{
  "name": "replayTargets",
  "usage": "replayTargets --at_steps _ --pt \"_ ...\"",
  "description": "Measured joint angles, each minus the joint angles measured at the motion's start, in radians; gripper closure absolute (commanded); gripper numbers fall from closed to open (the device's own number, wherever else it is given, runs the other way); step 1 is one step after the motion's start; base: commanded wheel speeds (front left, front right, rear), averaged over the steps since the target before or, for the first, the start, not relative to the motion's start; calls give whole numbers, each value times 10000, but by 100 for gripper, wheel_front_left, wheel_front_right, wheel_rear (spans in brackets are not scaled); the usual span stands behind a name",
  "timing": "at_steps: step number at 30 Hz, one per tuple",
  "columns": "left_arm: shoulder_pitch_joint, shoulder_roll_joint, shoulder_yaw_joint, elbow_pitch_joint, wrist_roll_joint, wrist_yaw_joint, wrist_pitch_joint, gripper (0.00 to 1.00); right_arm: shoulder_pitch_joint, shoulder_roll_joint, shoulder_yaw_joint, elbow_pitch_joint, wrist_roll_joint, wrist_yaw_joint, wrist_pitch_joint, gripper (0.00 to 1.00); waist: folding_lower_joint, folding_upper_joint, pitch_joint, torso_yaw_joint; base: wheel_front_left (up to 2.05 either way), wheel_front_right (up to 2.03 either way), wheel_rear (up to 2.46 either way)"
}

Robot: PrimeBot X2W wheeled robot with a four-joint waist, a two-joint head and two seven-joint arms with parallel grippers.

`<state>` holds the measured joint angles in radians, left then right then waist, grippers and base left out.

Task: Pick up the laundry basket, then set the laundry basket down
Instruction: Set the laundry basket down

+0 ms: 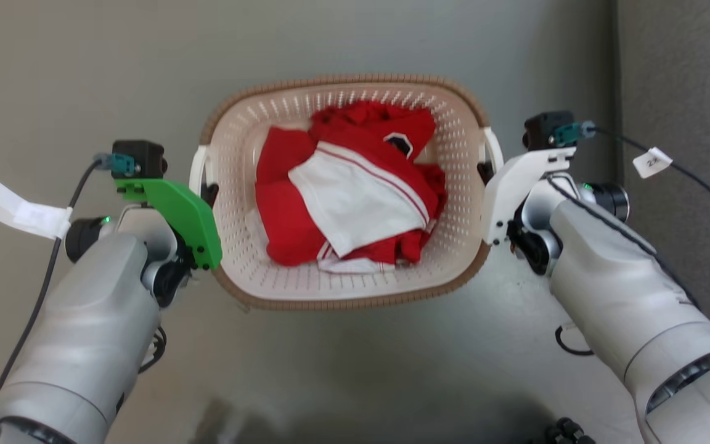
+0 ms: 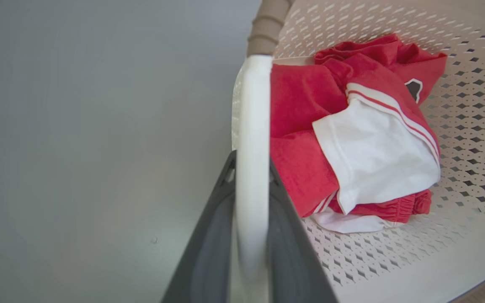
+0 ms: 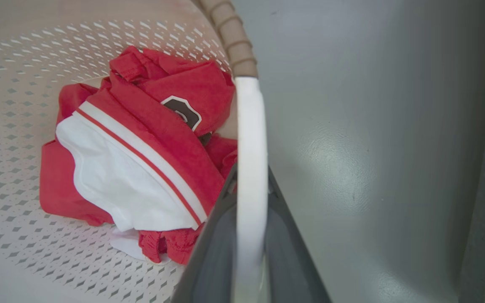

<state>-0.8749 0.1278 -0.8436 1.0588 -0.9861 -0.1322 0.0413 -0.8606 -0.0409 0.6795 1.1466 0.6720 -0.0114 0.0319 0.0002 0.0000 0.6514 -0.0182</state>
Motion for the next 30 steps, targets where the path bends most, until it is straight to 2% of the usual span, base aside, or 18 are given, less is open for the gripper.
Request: replayTargets --at_steps 14,21,30 --pt "-542 4 -44 50 138 2 -771 100 -529 -2 -165 81 8 8 -324 100 0 0 1390 83 0 0 0" --pt "-630 -10 -280 6 136 2 -861 100 -590 8 -293 276 150 23 -387 100 0 0 1666 104 0 0 0" --pt "-624 -77 -424 -15 -84 2 -522 100 -577 6 -305 562 161 203 -268 100 0 0 1698 135 0 0 0"
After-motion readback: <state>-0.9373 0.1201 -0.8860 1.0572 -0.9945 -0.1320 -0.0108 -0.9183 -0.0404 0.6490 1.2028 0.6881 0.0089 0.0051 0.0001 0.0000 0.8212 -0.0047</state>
